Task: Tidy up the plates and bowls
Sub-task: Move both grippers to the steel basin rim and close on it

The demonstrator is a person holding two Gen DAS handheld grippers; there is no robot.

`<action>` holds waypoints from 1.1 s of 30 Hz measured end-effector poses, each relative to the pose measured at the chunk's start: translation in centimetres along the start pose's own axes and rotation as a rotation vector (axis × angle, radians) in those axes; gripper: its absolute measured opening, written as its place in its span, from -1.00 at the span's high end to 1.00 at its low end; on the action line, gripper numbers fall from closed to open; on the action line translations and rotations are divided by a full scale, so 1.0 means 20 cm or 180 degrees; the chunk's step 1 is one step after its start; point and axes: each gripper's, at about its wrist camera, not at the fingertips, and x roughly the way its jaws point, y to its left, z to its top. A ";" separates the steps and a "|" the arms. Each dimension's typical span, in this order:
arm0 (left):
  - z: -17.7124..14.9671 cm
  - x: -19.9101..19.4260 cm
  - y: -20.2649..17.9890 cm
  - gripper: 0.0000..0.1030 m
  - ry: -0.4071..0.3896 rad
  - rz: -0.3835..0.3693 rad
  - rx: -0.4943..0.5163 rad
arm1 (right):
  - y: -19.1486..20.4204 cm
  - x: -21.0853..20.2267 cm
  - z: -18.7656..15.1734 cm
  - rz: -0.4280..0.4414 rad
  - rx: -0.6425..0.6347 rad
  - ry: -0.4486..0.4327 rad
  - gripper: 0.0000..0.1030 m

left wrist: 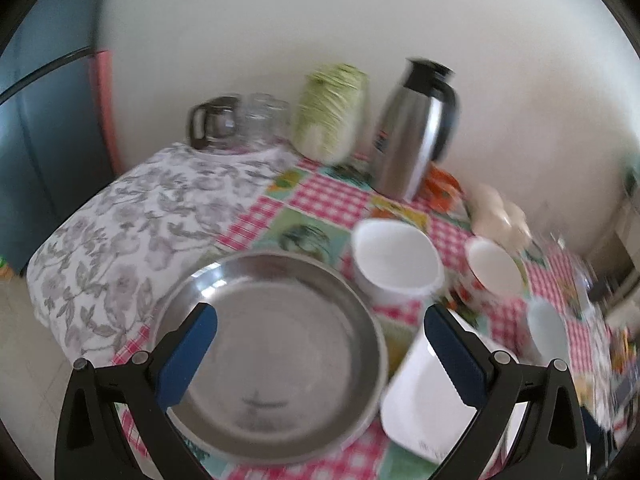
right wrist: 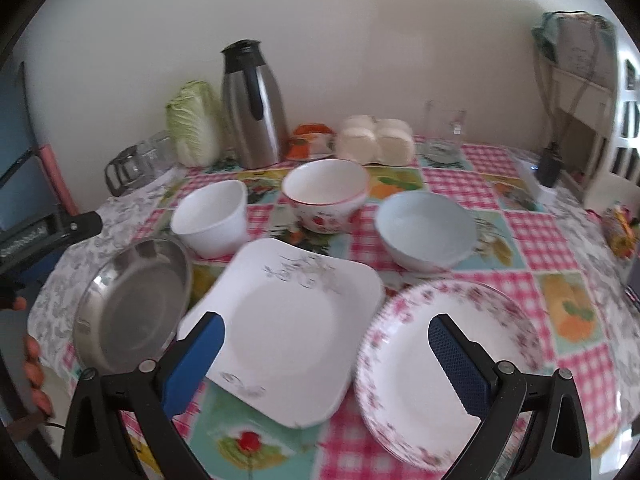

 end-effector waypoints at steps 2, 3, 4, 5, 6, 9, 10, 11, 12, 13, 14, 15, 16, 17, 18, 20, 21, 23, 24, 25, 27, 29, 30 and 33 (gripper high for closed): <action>0.02 0.01 0.06 -1.00 -0.0094 0.0062 -0.0168 | 0.05 0.04 0.02 0.0086 -0.0095 0.0022 -1.00; 0.03 0.02 0.08 -1.00 -0.0078 0.0082 -0.0236 | 0.07 0.07 0.03 0.0127 -0.0140 0.0048 -1.00; 0.04 0.02 0.10 -1.00 -0.0060 0.0107 -0.0316 | 0.09 0.09 0.04 0.0153 -0.0170 0.0077 -1.00; 0.05 0.03 0.12 -1.00 -0.0033 0.0111 -0.0395 | 0.11 0.11 0.05 0.0199 -0.0207 0.0110 -1.00; 0.06 0.03 0.14 -1.00 -0.0006 0.0122 -0.0476 | 0.14 0.13 0.06 0.0253 -0.0224 0.0135 -1.00; 0.07 0.05 0.22 -1.00 0.0080 0.0195 -0.0837 | 0.19 0.17 0.09 0.0400 -0.0239 0.0205 -1.00; 0.06 0.06 0.23 -1.00 0.0110 0.0211 -0.0930 | 0.21 0.18 0.10 0.0426 -0.0244 0.0205 -1.00; 0.05 0.07 0.24 -1.00 0.0128 0.0233 -0.0998 | 0.23 0.18 0.11 0.0448 -0.0259 0.0202 -1.00; 0.03 0.08 0.26 -1.00 0.0154 0.0258 -0.1061 | 0.24 0.18 0.12 0.0456 -0.0277 0.0195 -1.00; 0.01 0.08 0.29 -1.00 0.0171 0.0298 -0.1104 | 0.26 0.19 0.14 0.0464 -0.0298 0.0195 -1.00; -0.01 0.09 0.31 -1.00 0.0189 0.0331 -0.1133 | 0.27 0.20 0.14 0.0471 -0.0310 0.0202 -1.00; -0.03 0.10 0.33 -1.00 0.0218 0.0359 -0.1172 | 0.28 0.21 0.15 0.0485 -0.0322 0.0218 -1.00; -0.05 0.11 0.37 -1.00 0.0242 0.0394 -0.1216 | 0.29 0.22 0.16 0.0485 -0.0327 0.0234 -1.00; -0.07 0.12 0.41 -1.00 0.0287 0.0435 -0.1279 | 0.30 0.24 0.18 0.0478 -0.0341 0.0259 -1.00; -0.08 0.13 0.46 -1.00 0.0332 0.0471 -0.1342 | 0.32 0.25 0.19 0.0470 -0.0374 0.0278 -0.99; -0.10 0.15 0.55 -1.00 0.0418 0.0487 -0.1487 | 0.35 0.28 0.20 0.0442 -0.0435 0.0314 -0.92; -0.10 0.15 0.60 -1.00 0.0429 0.0493 -0.1537 | 0.37 0.30 0.21 0.0437 -0.0452 0.0340 -0.86; -0.11 0.17 0.66 -1.00 0.0464 0.0533 -0.1566 | 0.41 0.34 0.22 0.0490 -0.0459 0.0425 -0.78; -0.12 0.17 0.69 -1.00 0.0488 0.0541 -0.1575 | 0.44 0.36 0.23 0.0511 -0.0465 0.0459 -0.75; -0.13 0.18 0.71 -1.00 0.0519 0.0529 -0.1601 | 0.46 0.38 0.23 0.0510 -0.0482 0.0486 -0.74; -0.15 0.21 0.77 -1.00 0.0593 0.0475 -0.1696 | 0.51 0.40 0.24 0.0495 -0.0533 0.0512 -0.69; -0.18 0.24 0.81 -0.99 0.0676 0.0420 -0.1778 | 0.57 0.43 0.25 0.0477 -0.0608 0.0536 -0.64; -0.19 0.25 0.83 -0.99 0.0707 0.0400 -0.1801 | 0.60 0.44 0.24 0.0476 -0.0641 0.0552 -0.63; -0.23 0.29 0.86 -0.93 0.0802 0.0309 -0.1868 | 0.67 0.50 0.23 0.0475 -0.0715 0.0629 -0.52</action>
